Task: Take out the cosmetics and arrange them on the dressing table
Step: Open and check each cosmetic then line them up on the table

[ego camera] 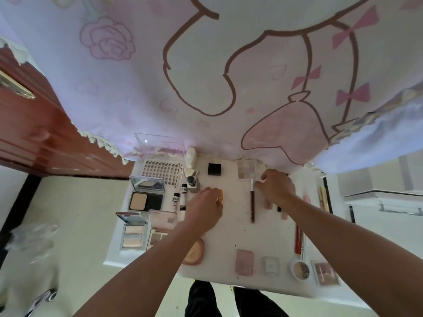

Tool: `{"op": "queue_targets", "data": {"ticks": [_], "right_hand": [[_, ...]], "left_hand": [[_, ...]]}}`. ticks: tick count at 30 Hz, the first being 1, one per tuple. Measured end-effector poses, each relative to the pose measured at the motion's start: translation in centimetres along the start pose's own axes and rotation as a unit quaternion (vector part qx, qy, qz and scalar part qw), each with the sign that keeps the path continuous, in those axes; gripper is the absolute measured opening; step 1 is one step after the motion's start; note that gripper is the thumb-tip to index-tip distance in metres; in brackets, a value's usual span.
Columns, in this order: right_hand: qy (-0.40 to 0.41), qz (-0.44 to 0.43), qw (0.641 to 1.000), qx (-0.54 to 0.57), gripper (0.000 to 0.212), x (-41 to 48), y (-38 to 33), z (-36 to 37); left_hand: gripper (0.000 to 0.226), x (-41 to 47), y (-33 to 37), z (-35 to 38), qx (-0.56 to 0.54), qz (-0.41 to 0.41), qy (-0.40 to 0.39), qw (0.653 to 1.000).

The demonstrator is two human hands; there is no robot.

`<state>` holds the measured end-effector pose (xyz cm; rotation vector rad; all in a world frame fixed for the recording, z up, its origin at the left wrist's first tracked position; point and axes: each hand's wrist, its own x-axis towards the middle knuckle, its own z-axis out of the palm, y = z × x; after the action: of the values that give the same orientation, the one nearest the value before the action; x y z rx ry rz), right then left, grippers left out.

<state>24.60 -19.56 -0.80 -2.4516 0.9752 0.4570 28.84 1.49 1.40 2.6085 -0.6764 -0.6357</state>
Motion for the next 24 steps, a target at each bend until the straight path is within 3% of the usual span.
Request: {"op": "queue_targets", "data": {"ticks": [5,10,14,18,21,24], "right_hand": [[-0.041,-0.047,0.994,-0.090,0.034,0.3,-0.9,2.2],[-0.042,-0.035,0.996,-0.071,0.023,0.2,-1.1,3.0],[-0.070,-0.007,0.993,0.092,0.020,0.4,-0.3,2.5],[-0.141,0.042,0.922,0.359,0.013,-1.5,-0.2,-0.7],[-0.171,0.047,0.878,0.444,0.017,-3.3,-0.1,-3.4],[-0.180,0.036,0.857,0.481,0.019,-4.6,0.2,-5.8]], "left_hand": [[0.030,-0.6,0.5,1.3,-0.024,-0.018,0.000,1.000],[0.034,-1.4,0.4,2.1,-0.032,-0.040,-0.003,0.999],[0.031,-1.9,0.4,2.2,-0.054,-0.059,-0.011,0.997],[0.026,-1.8,1.1,1.4,-0.123,-0.077,0.006,0.989],[0.024,-1.9,1.9,0.4,-0.215,-0.100,-0.011,0.971],[0.023,-2.1,3.2,-0.8,-0.335,-0.107,-0.069,0.934]]}}
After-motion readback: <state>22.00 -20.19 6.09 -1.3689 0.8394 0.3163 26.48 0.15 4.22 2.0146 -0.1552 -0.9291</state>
